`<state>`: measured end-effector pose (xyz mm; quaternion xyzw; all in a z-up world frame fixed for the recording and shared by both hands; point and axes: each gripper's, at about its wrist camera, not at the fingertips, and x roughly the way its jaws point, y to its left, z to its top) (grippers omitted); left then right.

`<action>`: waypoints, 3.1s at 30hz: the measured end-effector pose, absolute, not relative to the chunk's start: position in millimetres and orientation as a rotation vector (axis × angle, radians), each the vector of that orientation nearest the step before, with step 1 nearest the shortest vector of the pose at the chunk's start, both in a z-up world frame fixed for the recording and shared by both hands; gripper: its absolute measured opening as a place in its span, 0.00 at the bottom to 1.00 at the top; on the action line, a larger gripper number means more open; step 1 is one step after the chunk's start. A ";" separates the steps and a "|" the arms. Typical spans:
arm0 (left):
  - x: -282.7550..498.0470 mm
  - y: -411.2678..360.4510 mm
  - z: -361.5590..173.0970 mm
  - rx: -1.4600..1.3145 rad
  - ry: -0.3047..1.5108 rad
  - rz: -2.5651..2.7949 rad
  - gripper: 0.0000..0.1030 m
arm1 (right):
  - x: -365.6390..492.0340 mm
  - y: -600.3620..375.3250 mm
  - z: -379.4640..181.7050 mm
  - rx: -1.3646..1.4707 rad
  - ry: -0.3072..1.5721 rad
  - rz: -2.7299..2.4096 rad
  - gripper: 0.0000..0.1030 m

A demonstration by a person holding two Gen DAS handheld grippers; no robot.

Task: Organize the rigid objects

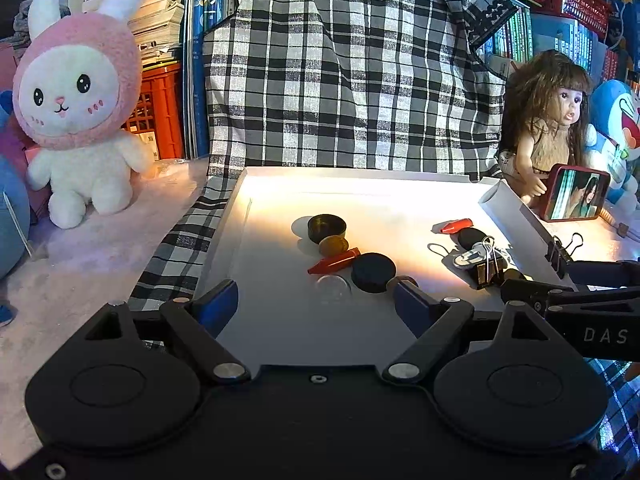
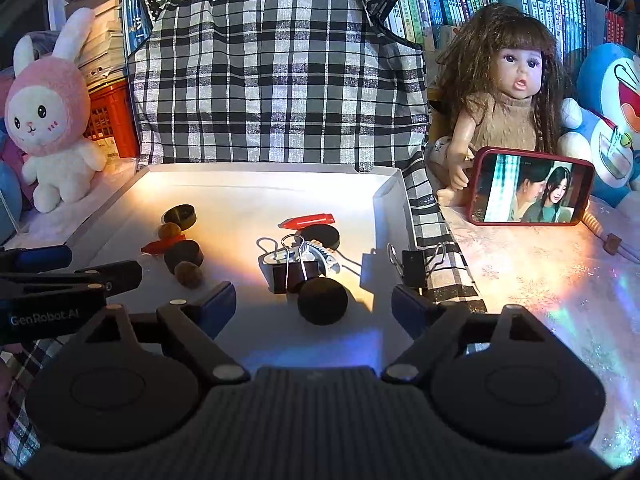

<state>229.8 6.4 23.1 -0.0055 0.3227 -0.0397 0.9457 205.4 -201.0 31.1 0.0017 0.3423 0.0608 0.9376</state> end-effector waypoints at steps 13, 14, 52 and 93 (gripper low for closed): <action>209.4 12.0 32.6 -0.032 0.643 -0.098 0.83 | 188.0 -203.7 37.6 0.012 0.680 0.133 0.92; 207.6 11.9 33.5 -0.031 0.640 -0.099 0.83 | 186.1 -203.5 38.7 0.011 0.677 0.134 0.92; 135.2 23.6 6.3 -0.017 0.656 -0.110 0.84 | 108.4 -201.9 14.6 -0.041 0.659 0.123 1.00; 140.9 21.5 -18.2 0.018 0.699 -0.033 1.00 | 111.0 -204.3 -7.8 -0.028 0.705 0.112 1.00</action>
